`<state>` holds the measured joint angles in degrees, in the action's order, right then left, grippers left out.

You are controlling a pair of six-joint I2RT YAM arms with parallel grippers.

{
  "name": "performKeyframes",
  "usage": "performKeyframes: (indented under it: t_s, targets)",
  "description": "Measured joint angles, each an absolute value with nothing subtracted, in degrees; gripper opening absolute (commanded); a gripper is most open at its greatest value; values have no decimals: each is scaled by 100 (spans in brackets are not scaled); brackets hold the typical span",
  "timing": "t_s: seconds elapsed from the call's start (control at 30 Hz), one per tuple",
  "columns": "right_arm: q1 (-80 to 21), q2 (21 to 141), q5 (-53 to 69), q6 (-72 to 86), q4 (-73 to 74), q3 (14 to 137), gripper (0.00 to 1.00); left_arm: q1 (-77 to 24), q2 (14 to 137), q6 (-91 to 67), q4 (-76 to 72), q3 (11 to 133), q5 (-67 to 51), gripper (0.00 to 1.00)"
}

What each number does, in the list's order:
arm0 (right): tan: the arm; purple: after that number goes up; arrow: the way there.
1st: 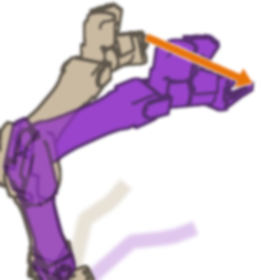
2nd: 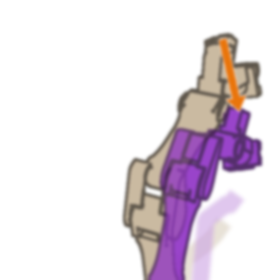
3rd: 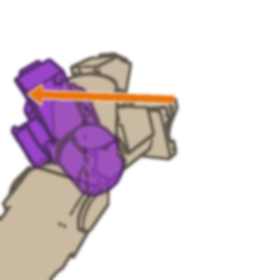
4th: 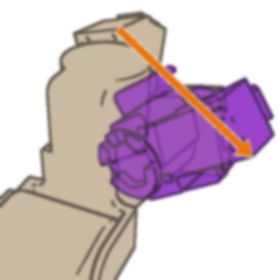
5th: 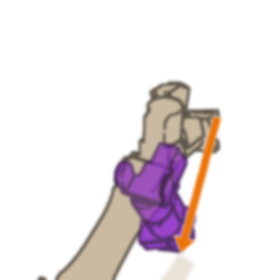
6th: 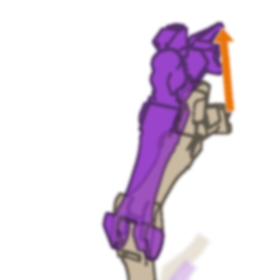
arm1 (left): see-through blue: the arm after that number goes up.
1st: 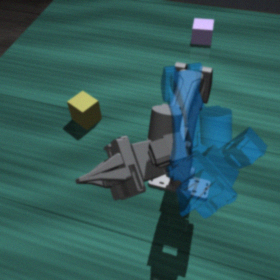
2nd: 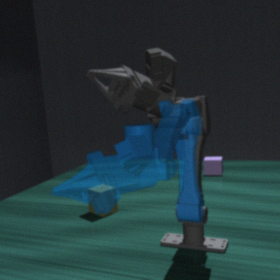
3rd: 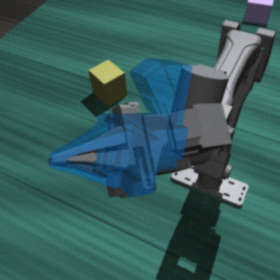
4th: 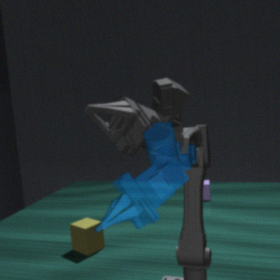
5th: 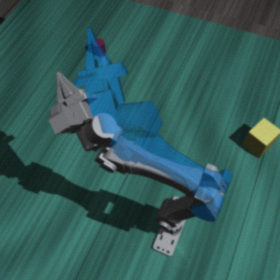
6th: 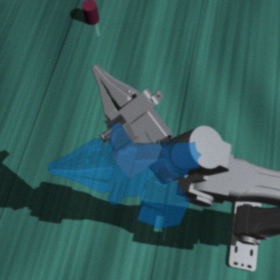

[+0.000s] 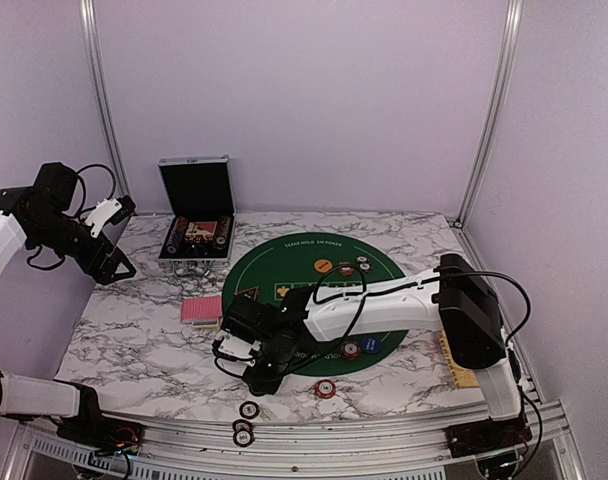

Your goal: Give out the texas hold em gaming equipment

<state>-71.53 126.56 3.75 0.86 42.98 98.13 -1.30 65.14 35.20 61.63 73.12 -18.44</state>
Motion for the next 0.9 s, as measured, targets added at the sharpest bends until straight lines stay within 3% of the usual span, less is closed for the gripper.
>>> performKeyframes:
  t_s: [0.23,0.5,0.9]
  targets:
    - [-7133,12488,178,178,4289,9819,16,-130,6514,3520,6163,7312,-1844,99]
    - [-6875,11703,252,386,4174,9754,14,-130,6514,3520,6163,7312,-1846,99]
    - [-5137,10180,5,884,4056,7459,13,-130,6517,3607,6160,7271,-1859,99]
